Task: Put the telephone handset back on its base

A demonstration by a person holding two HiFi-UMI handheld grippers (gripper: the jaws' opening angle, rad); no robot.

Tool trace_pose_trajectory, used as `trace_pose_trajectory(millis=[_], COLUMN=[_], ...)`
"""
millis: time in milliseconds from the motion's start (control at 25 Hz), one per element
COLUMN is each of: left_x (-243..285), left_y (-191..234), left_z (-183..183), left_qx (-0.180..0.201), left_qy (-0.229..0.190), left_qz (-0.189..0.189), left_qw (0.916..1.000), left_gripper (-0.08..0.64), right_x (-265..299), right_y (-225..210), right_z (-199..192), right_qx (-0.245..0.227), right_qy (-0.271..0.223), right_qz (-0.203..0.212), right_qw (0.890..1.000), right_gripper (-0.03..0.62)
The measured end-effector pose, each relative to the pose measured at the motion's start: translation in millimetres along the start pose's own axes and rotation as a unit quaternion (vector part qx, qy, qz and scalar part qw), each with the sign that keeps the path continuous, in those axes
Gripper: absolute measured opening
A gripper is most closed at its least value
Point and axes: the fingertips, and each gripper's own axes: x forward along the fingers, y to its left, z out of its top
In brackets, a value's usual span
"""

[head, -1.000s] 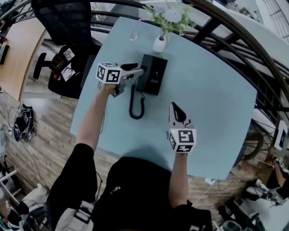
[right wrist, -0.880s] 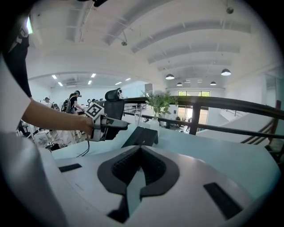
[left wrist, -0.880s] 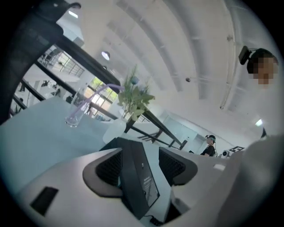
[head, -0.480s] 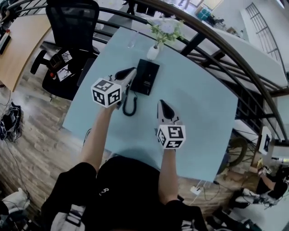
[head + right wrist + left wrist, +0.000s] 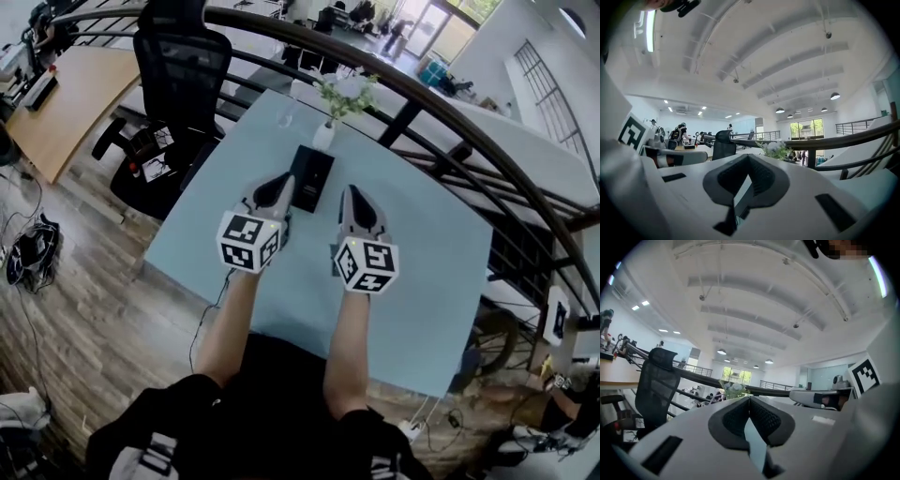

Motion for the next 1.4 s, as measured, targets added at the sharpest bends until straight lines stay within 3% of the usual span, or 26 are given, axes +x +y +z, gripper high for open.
trace_pose_trajectory(millis=[120, 360, 600, 960, 1400], left_x=[-8.8, -19.6, -22.9, -30.9, -39.9], left_y=[-15.2, -44.1, -65.7, -89.7, -90.4], left_z=[7.1, 12.8, 6.0, -5.9, -8.0], left_qx=[0.018, 0.046, 0.051, 0.055, 0.056], left_qy=[-0.006, -0.019, -0.021, -0.019, -0.019], left_qz=[0.014, 0.035, 0.039, 0.045, 0.059], left_qw=[0.9997, 0.9981, 0.9977, 0.9973, 0.9965], left_gripper=[0.002, 0.002, 0.002, 0.002, 0.0], right_x=[-9.1, -38.6, -63.8, -84.4, -86.6], right_y=[2.8, 7.9, -8.3, -15.8, -7.5], right_z=[14.5, -2.5, 4.8, -3.1, -0.2], right_qx=[0.016, 0.005, -0.008, -0.007, -0.024], right_qy=[-0.014, 0.009, -0.007, -0.015, -0.022], right_qz=[0.004, 0.015, 0.008, 0.028, 0.048], right_qw=[1.0, 1.0, 1.0, 0.999, 0.998], right_gripper=[-0.014, -0.014, -0.014, -0.014, -0.014])
